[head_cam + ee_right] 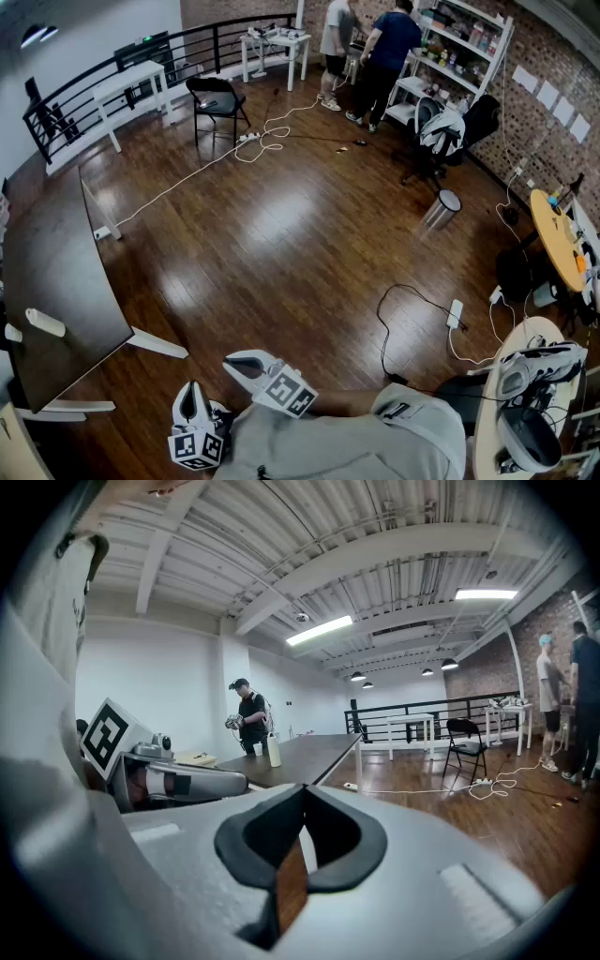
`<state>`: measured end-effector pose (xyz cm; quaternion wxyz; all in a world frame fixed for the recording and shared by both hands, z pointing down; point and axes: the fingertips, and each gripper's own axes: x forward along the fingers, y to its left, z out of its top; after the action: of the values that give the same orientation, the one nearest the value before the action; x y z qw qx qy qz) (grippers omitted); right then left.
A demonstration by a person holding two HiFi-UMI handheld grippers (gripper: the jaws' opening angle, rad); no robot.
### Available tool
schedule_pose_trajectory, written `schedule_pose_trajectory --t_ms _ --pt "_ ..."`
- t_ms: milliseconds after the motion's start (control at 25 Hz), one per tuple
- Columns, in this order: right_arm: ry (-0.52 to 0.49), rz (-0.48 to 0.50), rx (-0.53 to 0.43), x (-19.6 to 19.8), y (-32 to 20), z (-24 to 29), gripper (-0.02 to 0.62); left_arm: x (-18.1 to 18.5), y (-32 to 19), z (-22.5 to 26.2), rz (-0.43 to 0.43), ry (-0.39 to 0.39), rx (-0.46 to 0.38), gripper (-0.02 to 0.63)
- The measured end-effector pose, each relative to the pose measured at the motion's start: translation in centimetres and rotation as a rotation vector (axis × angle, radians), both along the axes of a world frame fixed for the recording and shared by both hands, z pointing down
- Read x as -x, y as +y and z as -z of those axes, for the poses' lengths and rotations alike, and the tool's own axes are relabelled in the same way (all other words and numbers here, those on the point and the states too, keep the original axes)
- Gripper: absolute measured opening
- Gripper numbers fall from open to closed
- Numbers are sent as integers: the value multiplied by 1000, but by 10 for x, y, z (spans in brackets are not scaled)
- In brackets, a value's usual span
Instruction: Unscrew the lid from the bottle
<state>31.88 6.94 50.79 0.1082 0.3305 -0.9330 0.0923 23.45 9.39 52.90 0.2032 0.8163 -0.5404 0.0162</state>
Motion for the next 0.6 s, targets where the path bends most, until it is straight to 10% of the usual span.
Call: schedule_pose_trajectory --t_ms 600 --pt "35 -24 -19 -20 -24 19 -2 -19 -28 15 -18 21 -37 5"
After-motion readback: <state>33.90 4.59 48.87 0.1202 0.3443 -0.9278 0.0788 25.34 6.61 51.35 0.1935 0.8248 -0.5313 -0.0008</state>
